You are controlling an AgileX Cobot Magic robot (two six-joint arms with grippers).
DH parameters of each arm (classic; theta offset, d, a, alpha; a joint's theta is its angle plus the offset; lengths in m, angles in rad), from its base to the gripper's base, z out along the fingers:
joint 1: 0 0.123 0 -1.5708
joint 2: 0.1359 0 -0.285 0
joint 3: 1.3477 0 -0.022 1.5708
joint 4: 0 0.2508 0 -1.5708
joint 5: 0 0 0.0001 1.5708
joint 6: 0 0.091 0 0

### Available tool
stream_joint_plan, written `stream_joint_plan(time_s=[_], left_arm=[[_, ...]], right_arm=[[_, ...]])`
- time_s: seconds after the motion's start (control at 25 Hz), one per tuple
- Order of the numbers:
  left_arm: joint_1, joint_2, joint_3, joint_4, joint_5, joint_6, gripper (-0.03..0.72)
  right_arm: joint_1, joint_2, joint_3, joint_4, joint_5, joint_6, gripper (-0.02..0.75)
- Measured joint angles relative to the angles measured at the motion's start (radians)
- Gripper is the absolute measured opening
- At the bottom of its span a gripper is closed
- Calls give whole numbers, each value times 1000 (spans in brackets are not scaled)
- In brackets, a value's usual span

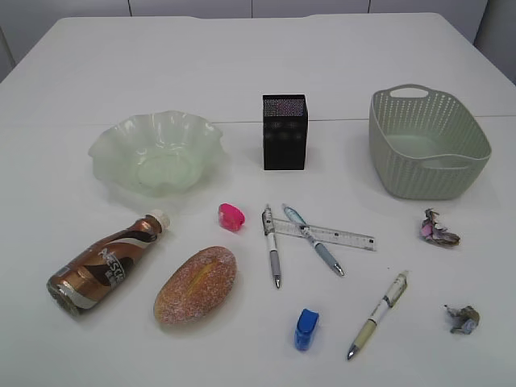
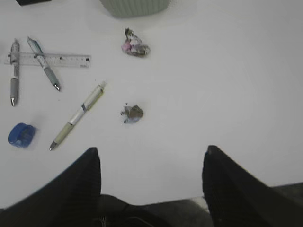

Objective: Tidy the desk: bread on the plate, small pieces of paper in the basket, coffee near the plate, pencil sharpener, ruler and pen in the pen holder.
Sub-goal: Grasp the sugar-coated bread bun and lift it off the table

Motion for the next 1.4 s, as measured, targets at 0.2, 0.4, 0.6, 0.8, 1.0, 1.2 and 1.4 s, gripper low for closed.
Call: stream_joint_plan(time_s=[0.2, 0.4, 0.6, 0.8, 1.0, 1.2, 1.4], left_arm=[[-169, 57, -4, 140, 0, -59, 454], [-319, 142, -4, 231, 0, -103, 454], [-424, 255, -4, 286, -6, -114, 501], [-463, 347, -4, 327, -13, -125, 548], [-465, 414, -4, 349, -18, -125, 552], [-465, 453, -4, 362, -19, -125, 552], [-465, 482, -5, 366, -21, -125, 554]], right_arm=[[0, 46, 0, 0, 65, 20, 520], [0, 95, 0, 46, 66, 22, 520], [0, 129, 0, 57, 66, 22, 520], [0, 158, 0, 55, 66, 22, 520], [0, 186, 0, 53, 66, 22, 520], [0, 192, 0, 51, 66, 22, 520], [0, 192, 0, 51, 66, 22, 520]])
